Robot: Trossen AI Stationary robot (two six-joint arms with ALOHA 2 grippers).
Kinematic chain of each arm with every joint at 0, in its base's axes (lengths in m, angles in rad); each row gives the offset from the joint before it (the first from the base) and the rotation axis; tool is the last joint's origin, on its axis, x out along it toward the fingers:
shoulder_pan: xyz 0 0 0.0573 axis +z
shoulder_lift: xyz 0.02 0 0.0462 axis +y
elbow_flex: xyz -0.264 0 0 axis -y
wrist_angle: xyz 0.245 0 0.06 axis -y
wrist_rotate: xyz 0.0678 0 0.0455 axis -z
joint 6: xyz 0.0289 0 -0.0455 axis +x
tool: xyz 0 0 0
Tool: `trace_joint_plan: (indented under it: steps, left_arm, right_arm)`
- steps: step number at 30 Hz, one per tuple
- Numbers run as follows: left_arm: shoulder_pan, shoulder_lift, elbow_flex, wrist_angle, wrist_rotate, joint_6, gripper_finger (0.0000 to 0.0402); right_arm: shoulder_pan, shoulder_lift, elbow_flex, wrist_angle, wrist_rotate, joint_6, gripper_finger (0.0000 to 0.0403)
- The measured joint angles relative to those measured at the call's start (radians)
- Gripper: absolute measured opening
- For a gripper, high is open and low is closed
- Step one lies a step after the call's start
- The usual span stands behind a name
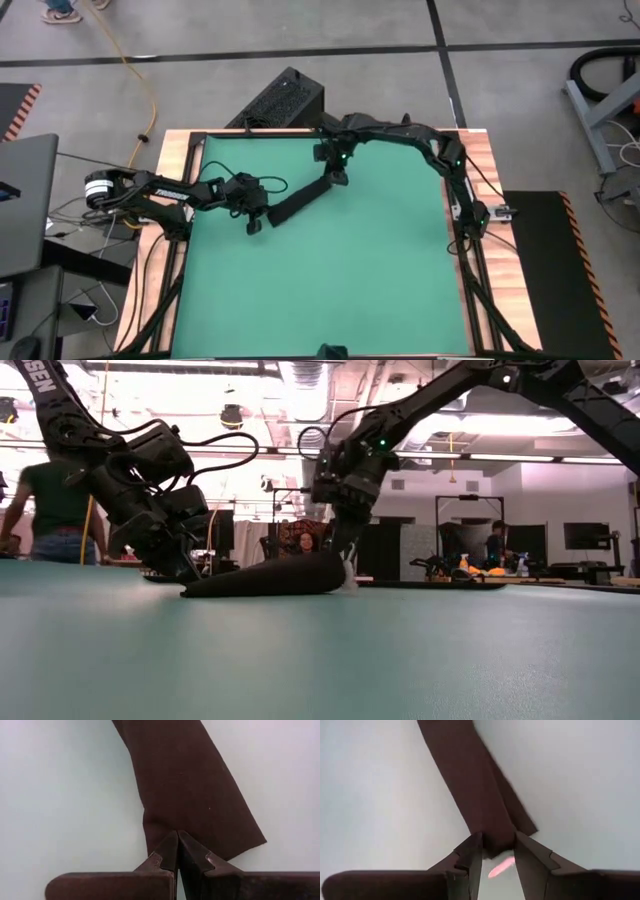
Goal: Roll napkin
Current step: Roll the black table napkin
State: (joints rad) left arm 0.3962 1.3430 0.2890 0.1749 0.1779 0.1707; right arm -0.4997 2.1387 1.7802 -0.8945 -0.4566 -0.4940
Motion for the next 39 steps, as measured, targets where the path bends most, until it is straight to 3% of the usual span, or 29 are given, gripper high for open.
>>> trace_joint_plan:
  steps: [8,13,16,31,39]
  left_arm:
    - [0.000,0.000,0.000,-0.001,-0.002,-0.003,0.0000]
    - [0.000,0.000,0.000,-0.001,-0.004,-0.022,0.0000]
    - [0.000,0.000,0.000,0.000,-0.005,-0.021,0.0000]
    - [0.000,0.001,-0.001,-0.003,-0.006,-0.023,0.0000]
    - [0.000,0.001,-0.001,-0.003,-0.004,-0.027,0.0000]
  right_arm:
    - [-0.019,-0.042,0.000,0.020,-0.088,-0.001,0.0110]
    - [-0.004,-0.042,-0.017,0.026,-0.224,-0.038,0.0041]
    - [0.016,-0.041,-0.051,0.062,-0.226,-0.056,0.0011]
    - [0.031,-0.040,-0.199,0.346,-0.222,0.001,0.0006]
    - [0.031,-0.038,-0.278,0.492,-0.110,0.116,0.0006]
